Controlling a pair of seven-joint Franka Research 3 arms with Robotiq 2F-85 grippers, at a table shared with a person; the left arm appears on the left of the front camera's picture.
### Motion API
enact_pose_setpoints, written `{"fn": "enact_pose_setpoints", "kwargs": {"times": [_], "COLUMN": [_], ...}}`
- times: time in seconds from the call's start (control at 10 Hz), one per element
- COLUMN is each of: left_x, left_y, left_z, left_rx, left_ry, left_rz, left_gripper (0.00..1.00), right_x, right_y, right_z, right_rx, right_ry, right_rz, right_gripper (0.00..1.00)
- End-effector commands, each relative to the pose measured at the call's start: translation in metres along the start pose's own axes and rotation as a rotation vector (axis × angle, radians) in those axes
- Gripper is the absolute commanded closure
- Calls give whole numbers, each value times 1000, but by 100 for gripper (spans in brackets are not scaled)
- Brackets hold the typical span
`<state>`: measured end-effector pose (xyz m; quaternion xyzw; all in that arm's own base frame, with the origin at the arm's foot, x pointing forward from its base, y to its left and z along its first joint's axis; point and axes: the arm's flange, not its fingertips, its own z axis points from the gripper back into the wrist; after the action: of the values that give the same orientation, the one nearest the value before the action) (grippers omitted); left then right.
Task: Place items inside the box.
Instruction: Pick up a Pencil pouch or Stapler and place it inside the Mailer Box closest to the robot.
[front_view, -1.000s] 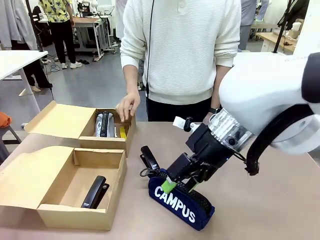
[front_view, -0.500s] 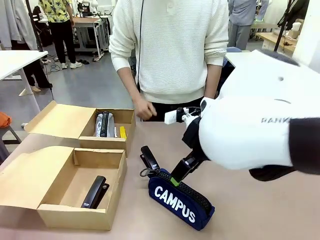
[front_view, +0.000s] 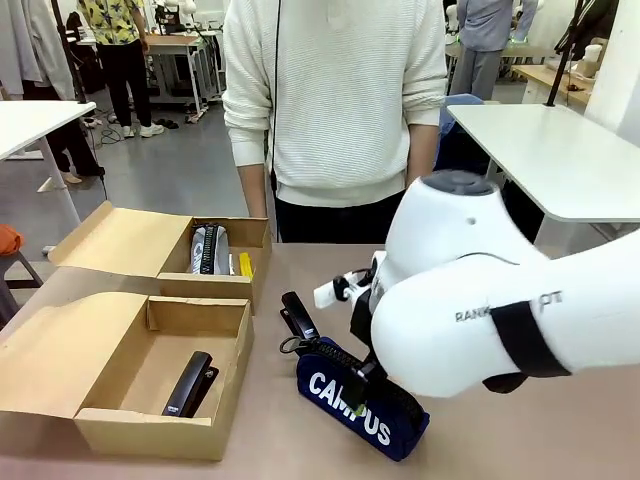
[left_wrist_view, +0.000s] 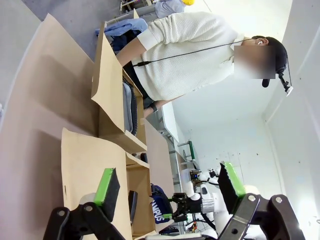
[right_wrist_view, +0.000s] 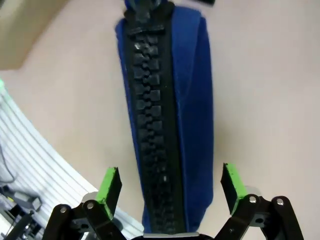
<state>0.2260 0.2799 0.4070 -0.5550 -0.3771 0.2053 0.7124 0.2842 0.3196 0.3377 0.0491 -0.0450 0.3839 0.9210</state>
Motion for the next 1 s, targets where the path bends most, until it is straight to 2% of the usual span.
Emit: {"fn": "enact_pose_setpoints", "kwargs": {"times": [0.0,0.4,0.5,0.6,0.7,0.8,0.9], "left_x": [-3,-3,-3,-3,-3,-3,-3], "left_y": [-1,-1,-1,-1,-1,-1,-1], "left_z": [-1,-1,-1,-1,-1,-1,-1], "left_rx": [-20,-20,-20,-20,-20,-20,-20], "left_ry": [-17,-17,-17,-17,-17,-17,-17], "left_rz": [-19,-19,-19,-19,-19,-19,-19], "left_gripper": [0,0,0,0,0,0,0], "right_x": [20,16,15,14,13,13,13], "right_y": [6,6,8,9,9,9,9], "right_z": [-10,-8,-11,-11,-11,-11,-11], "right_rx": [16,26,35,31,32,20,12], "right_ry": [25,14,24,25,22,21,27], "right_rz": [-15,-57,-55,-54,-56,-64,-69], "right_gripper": [0,0,60,60,100,65,100]}}
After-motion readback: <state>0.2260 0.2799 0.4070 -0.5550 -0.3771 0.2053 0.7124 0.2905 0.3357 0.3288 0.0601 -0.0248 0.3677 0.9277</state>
